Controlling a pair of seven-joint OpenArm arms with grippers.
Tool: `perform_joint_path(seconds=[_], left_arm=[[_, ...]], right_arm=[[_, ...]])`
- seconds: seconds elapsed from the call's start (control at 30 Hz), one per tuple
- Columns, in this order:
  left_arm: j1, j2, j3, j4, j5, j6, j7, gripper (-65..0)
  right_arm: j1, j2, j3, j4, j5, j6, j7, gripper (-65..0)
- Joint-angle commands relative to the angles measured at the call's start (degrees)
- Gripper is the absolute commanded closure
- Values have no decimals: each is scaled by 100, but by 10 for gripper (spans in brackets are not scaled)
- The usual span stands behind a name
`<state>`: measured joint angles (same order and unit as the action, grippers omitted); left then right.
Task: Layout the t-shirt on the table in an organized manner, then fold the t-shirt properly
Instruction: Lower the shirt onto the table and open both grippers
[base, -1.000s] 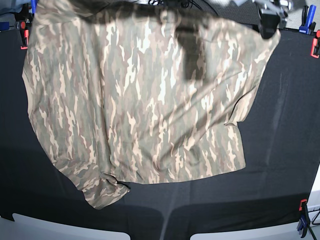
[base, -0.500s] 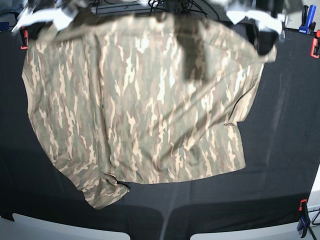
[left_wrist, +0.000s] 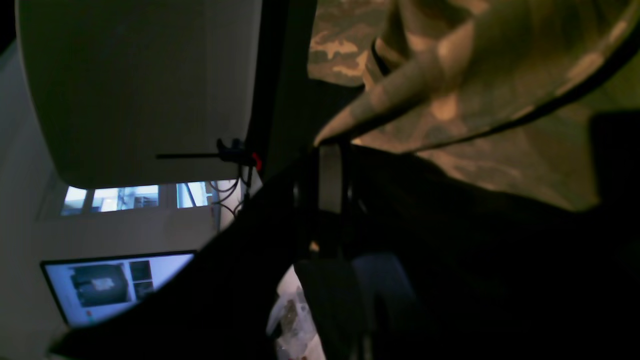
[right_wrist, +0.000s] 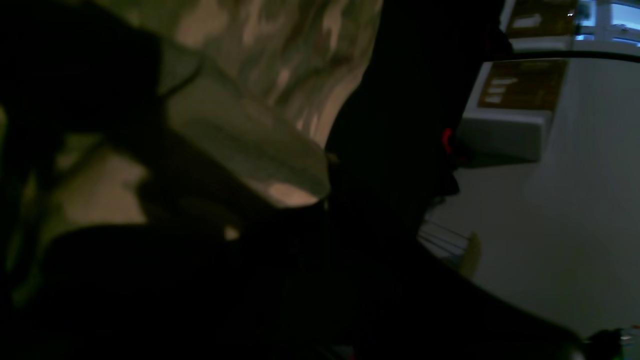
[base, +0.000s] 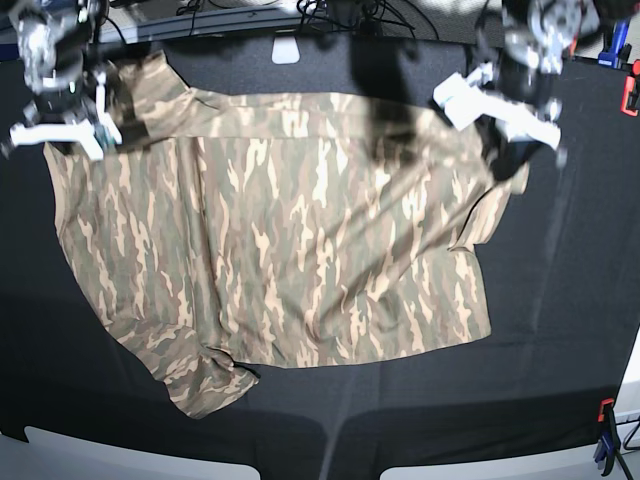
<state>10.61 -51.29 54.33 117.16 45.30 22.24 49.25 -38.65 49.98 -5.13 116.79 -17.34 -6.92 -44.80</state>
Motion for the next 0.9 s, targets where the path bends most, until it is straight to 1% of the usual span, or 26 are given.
perform_joint_path(seconds=[0.0, 0.1, 0.23, 0.27, 0.37, 0.43, 0.57, 0.73, 0.8, 0.87], left_arm=[[-131, -76, -28, 105, 20, 90, -118, 0], [-337, -13, -28, 103, -195, 85, -166, 0], [-431, 170, -28, 90, -254, 90, -251, 0], [-428, 229, -28, 90, -289, 90, -249, 0], [-426, 372, -28, 87, -407, 90, -243, 0], [-428, 398, -28, 87, -402, 87, -267, 0], [-428, 396, -37, 48, -404, 90, -267, 0], [-428, 398, -37, -190, -404, 92, -275, 0], [-431, 398, -39, -363, -404, 92, -380, 0], [-446, 426, -39, -564, -400, 92, -487, 0]], right_arm=[[168, 90, 57, 83, -31, -28, 70, 0], [590, -33, 57, 81, 160, 66, 94, 0], [1093, -323, 57, 55, 509, 354, 232, 0], [1207, -404, 57, 44, 570, 380, 264, 0], [1519, -634, 57, -76, 584, 479, 352, 0], [1751, -750, 57, -229, 584, 483, 369, 0], [2199, -848, 57, -702, 595, 492, 369, 0], [2752, -855, 57, -1384, 1008, 750, 372, 0], [2970, -855, 57, -1659, 1185, 824, 372, 0], [3165, -855, 57, -1908, 1226, 870, 372, 0]])
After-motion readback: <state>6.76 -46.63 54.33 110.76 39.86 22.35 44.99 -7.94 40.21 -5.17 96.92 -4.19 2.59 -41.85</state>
